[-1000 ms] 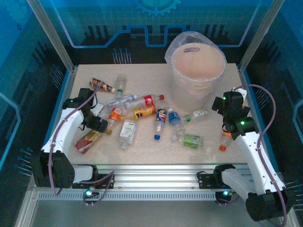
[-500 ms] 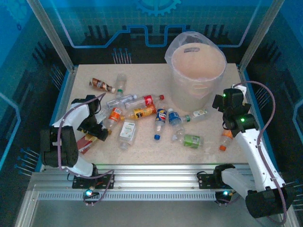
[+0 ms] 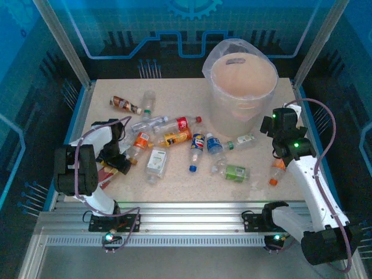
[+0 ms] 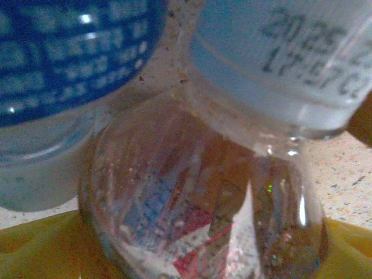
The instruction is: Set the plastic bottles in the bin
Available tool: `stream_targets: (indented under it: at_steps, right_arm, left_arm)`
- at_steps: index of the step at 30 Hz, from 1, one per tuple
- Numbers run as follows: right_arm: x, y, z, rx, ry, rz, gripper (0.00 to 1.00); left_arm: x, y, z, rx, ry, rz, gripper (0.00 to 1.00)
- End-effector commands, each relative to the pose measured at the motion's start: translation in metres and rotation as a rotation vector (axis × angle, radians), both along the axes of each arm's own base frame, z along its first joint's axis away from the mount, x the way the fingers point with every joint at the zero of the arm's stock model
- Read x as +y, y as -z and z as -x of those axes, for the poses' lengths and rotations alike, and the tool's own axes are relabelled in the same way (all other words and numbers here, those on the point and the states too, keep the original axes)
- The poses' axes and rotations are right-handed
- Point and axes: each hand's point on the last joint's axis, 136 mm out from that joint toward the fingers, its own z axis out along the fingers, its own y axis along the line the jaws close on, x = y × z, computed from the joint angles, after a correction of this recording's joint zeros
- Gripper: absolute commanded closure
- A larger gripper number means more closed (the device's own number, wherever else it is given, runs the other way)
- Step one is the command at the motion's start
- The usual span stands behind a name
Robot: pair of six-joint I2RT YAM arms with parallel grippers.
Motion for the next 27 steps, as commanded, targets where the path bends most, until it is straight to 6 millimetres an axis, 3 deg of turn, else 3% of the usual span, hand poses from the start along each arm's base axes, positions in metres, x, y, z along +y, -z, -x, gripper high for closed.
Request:
stream_targets:
  at_steps: [1,4,13,22,27]
  right_arm:
    - [-0.002,-0.008,0.0,-0.015,0.018,0.013,0.0]
    - [-0.004,-0.007,0.0,-0.012,0.024,0.015,0.0]
    - [-0.004,-0.008,0.002,-0.016,0.031,0.006,0.0]
    - [-0.001,-0.01,0.0,-0.031,0.028,-0.028,0.0]
    - [0.001,-0.011,0.0,-0.036,0.022,-0.043,0.0]
  left_arm:
    - [0.005,0.005,0.007,0.038,0.005,-0.012,0.26]
    - [0.005,0.004,0.008,0.039,0.003,-0.016,0.39]
    - [0.007,-0.019,0.005,-0.01,-0.019,-0.034,0.52]
    - [-0.013,-0.078,-0.001,-0.149,-0.003,0.001,0.53]
    - [-0.036,-0.13,-0.028,-0.391,0.039,0.063,0.53]
